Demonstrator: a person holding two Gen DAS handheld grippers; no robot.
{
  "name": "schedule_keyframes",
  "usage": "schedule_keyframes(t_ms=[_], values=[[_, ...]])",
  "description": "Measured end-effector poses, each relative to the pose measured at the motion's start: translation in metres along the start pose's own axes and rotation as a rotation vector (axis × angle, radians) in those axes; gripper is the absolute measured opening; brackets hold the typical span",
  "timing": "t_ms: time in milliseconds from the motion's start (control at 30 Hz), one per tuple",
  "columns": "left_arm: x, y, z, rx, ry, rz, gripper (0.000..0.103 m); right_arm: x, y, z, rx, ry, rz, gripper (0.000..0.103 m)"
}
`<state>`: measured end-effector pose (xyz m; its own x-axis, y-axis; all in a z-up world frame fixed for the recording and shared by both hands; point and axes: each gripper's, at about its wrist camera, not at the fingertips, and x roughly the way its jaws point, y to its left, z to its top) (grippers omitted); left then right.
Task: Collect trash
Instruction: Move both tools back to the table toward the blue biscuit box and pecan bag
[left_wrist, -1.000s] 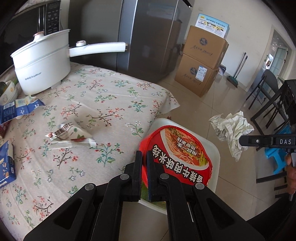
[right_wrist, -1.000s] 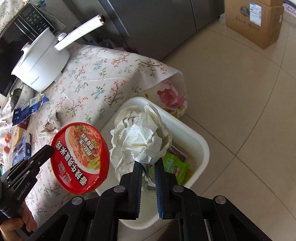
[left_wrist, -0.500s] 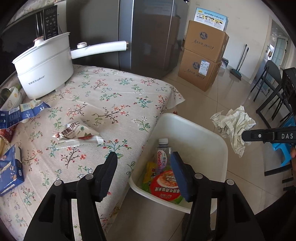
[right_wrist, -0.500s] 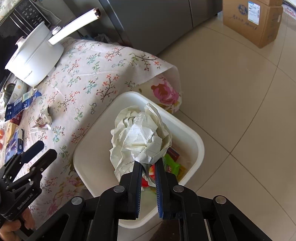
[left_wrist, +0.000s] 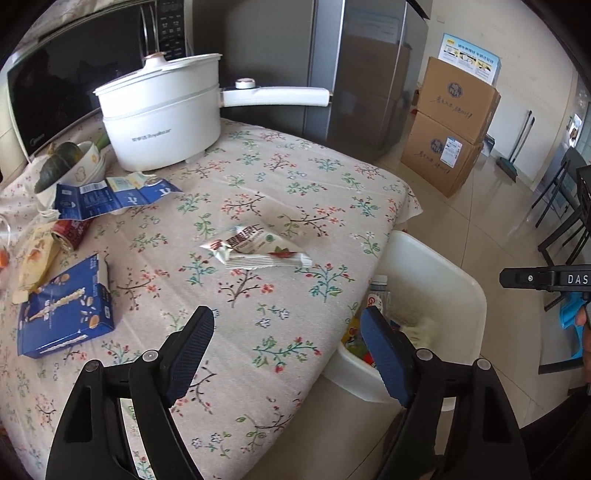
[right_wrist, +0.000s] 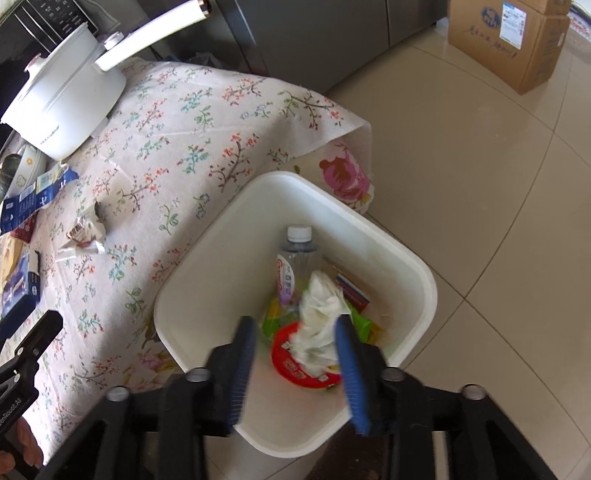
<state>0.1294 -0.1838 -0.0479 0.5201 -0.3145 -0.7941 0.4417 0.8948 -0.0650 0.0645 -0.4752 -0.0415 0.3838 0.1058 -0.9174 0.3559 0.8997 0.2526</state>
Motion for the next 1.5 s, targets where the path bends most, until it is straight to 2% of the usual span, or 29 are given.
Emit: schedule_keyframes(t_ms=[33,133,700,800,933,1067,1233,1400,1500], values=[[-0.002,0.006,0.000,-0.008,0.000,0.007,0.086,-0.001,0.003,0.000,-0.002,-0.008,0.001,0.054],[-0.007,0.025,-0.003,-0.033,0.002,0.031,0.088,-0.002,0.015,0.001,-0.015,-0.015,-0.001,0.060],[-0.021,0.139,-0.024,-0.171,0.051,0.141,0.088,0.036,0.109,0.013,-0.138,0.029,0.037,0.074],[-0.018,0.155,-0.016,-0.067,0.097,0.136,0.090,0.044,0.126,0.015,-0.156,0.042,0.050,0.075],[-0.015,0.175,-0.005,0.115,0.097,0.151,0.097,0.050,0.153,0.020,-0.199,0.040,0.065,0.076],[0.001,0.193,0.006,0.257,0.140,0.132,0.098,0.057,0.179,0.025,-0.256,0.030,0.065,0.078],[0.027,0.206,0.016,0.444,0.245,0.093,0.098,0.072,0.194,0.034,-0.284,0.046,0.057,0.078],[0.057,0.223,0.020,0.516,0.372,0.040,0.098,0.083,0.195,0.043,-0.286,0.066,0.049,0.078],[0.071,0.234,0.027,0.473,0.422,-0.048,0.101,0.087,0.195,0.046,-0.280,0.079,0.060,0.078]])
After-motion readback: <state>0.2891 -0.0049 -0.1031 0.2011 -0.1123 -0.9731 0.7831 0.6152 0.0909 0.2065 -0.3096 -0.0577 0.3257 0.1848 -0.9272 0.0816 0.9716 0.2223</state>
